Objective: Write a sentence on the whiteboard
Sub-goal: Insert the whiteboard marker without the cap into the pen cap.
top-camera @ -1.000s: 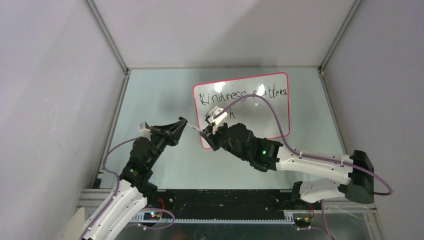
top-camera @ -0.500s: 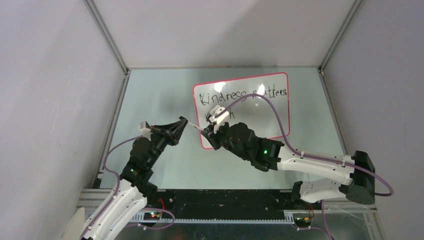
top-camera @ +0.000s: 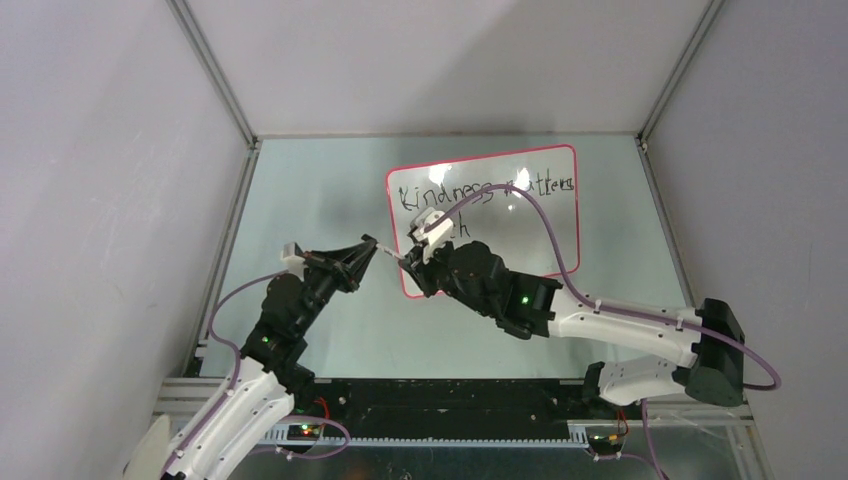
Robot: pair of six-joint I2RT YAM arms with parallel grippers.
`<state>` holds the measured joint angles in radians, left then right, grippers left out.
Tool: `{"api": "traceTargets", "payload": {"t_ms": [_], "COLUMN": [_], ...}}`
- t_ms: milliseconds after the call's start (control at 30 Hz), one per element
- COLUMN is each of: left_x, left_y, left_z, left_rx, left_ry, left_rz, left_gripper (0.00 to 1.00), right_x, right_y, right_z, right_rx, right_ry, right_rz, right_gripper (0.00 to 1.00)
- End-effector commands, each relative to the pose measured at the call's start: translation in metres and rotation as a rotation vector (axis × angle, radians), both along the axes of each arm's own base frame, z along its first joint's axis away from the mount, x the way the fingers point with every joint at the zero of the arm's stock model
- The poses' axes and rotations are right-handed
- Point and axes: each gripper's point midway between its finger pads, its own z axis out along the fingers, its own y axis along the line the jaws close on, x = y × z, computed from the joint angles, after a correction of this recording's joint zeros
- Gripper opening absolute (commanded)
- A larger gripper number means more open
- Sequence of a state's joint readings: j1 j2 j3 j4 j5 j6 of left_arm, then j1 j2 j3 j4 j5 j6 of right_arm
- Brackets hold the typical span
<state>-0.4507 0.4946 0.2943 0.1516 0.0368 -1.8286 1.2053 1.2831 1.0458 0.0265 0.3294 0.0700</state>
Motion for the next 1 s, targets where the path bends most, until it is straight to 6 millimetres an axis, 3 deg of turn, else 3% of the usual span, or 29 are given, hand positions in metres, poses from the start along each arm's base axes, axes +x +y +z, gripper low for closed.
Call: {"api": "traceTargets", "payload": {"t_ms": [0, 167, 267, 400, 600, 733, 767, 800, 833, 867, 967], "left_x": [-0.007, -0.01, -0.01, -0.015, -0.021, -0.021, -0.022, -0.017, -0.017, -0.013, -0.009], "left_y": [-0.006, -0.015, -0.025, -0.033, -0.036, -0.029, -0.025, -0.016, -0.01, 0.0, 0.013], "left_z": [0.014, 0.015, 0.019, 0.035, 0.047, 0.041, 0.035, 0.021, 0.016, 0.001, -0.019], "left_rx": [-0.002, 0.015, 0.01, 0.002, 0.003, 0.022, 0.033, 0.065, 0.077, 0.119, 0.191], "left_ry": [-0.043, -0.042, -0.059, -0.108, -0.134, -0.112, -0.092, -0.044, -0.03, 0.016, 0.036], "left_rz": [-0.036, -0.059, -0.081, -0.1, -0.11, -0.075, -0.058, -0.011, 0.013, 0.06, 0.074], "left_gripper": [0.0, 0.0, 0.0, 0.0, 0.0, 0.0, 0.02, 0.18, 0.28, 0.42, 0.58], "right_x": [0.014, 0.025, 0.039, 0.043, 0.042, 0.04, 0.038, 0.037, 0.036, 0.033, 0.031], "right_y": [0.007, 0.019, 0.035, 0.054, 0.064, 0.06, 0.056, 0.052, 0.047, 0.04, 0.016], "right_z": [0.026, 0.019, 0.002, -0.017, -0.014, -0.009, -0.003, -0.005, 0.002, -0.007, -0.01], "right_rx": [0.064, 0.036, -0.043, -0.087, -0.03, -0.015, -0.003, -0.018, 0.006, -0.021, -0.011], "right_ry": [-0.031, -0.031, -0.061, -0.065, -0.033, -0.004, 0.005, 0.019, 0.034, 0.08, 0.214], "right_rz": [-0.042, -0.078, -0.133, -0.129, -0.086, -0.072, -0.069, -0.071, -0.071, -0.078, -0.05], "right_gripper": [0.0, 0.0, 0.0, 0.0, 0.0, 0.0, 0.0, 0.0, 0.0, 0.0, 0.0]}}
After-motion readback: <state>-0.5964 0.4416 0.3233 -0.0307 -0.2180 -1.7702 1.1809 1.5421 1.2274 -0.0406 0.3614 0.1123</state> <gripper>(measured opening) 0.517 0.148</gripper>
